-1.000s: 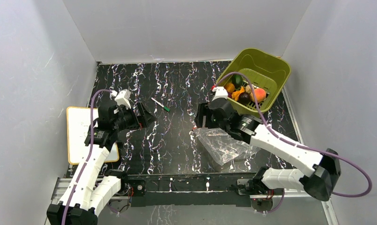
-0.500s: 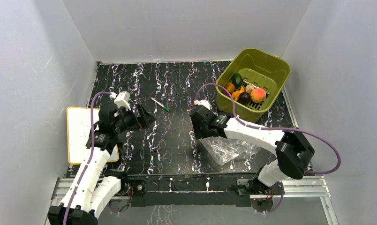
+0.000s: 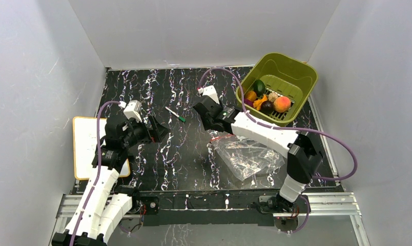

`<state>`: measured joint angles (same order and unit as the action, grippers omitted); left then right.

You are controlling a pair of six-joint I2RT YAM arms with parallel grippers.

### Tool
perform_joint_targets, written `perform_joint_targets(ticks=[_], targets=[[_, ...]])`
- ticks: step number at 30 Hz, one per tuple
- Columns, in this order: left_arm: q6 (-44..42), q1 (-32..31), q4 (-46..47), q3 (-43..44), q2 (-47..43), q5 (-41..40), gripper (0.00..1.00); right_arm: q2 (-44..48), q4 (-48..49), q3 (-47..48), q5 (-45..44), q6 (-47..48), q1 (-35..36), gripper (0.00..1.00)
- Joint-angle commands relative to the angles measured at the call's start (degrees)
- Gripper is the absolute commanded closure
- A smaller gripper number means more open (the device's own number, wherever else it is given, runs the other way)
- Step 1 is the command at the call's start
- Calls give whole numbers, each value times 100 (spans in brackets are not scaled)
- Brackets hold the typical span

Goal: Place the food in the zip-top bag and seal the zipper
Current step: Pick up the zipper food storage bag at the center of the board.

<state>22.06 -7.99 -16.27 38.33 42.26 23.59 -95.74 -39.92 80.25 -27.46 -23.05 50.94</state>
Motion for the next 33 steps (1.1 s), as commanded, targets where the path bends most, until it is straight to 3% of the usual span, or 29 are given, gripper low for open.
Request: perform_joint_targets(ticks=[1,7,15,25,33], targets=[[-164,25,98,-30,-214,224,2,-273,-394,800,-702,228,-162,57],[-237,25,10,0,-288,185,2,-366,-282,857,-25,58,-162,59],[-272,25,-107,30,-517,-58,2,-588,-269,-61,350,-470,238,59],[-275,26,-206,42,-699,-249,2,-1005,-874,-437,-719,-693,712,64],[-248,25,-157,-12,-842,-278,2,-1231,-611,-521,-588,-546,760,65]])
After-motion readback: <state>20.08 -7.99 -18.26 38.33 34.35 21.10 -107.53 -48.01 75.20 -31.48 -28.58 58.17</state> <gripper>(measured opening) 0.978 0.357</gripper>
